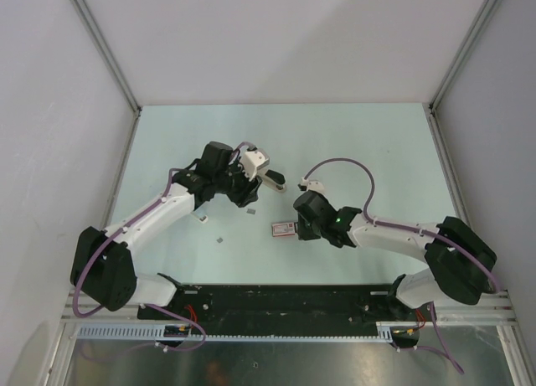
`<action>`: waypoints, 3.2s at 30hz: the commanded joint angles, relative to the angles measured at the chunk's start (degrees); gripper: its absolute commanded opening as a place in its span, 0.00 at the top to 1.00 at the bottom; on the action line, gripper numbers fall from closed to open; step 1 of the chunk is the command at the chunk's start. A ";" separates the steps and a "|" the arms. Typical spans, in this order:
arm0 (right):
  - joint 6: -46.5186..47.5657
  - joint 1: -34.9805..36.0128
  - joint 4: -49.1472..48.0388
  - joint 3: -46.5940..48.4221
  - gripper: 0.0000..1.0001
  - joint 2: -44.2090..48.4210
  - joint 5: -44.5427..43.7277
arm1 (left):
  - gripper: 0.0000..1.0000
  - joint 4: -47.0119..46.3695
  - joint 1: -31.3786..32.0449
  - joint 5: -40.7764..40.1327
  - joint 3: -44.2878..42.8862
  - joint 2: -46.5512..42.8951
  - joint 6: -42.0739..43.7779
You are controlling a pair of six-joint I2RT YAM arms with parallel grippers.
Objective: Unload the staples from the stapler
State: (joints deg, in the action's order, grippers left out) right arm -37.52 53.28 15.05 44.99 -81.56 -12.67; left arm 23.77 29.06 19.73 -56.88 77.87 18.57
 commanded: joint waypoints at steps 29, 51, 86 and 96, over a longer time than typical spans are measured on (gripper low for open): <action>3.65 -3.88 -3.10 -0.35 1.00 -5.00 7.89 | 0.45 0.68 -0.33 0.66 -0.54 -1.97 1.52; 5.50 -6.12 -5.37 -0.11 1.00 -6.74 9.71 | 0.45 0.73 -0.33 1.40 -0.26 -1.58 1.70; -0.07 0.31 -22.18 -10.32 0.58 7.72 2.74 | 0.35 2.42 3.88 -8.33 -3.64 20.24 29.04; -0.10 0.16 -22.61 -10.58 0.65 7.74 3.16 | 0.35 2.36 5.35 -8.72 -4.02 21.14 30.23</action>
State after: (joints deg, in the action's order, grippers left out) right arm -37.17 53.49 -5.19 34.59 -75.40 -8.36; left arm 26.30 33.61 11.05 -58.59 98.41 46.76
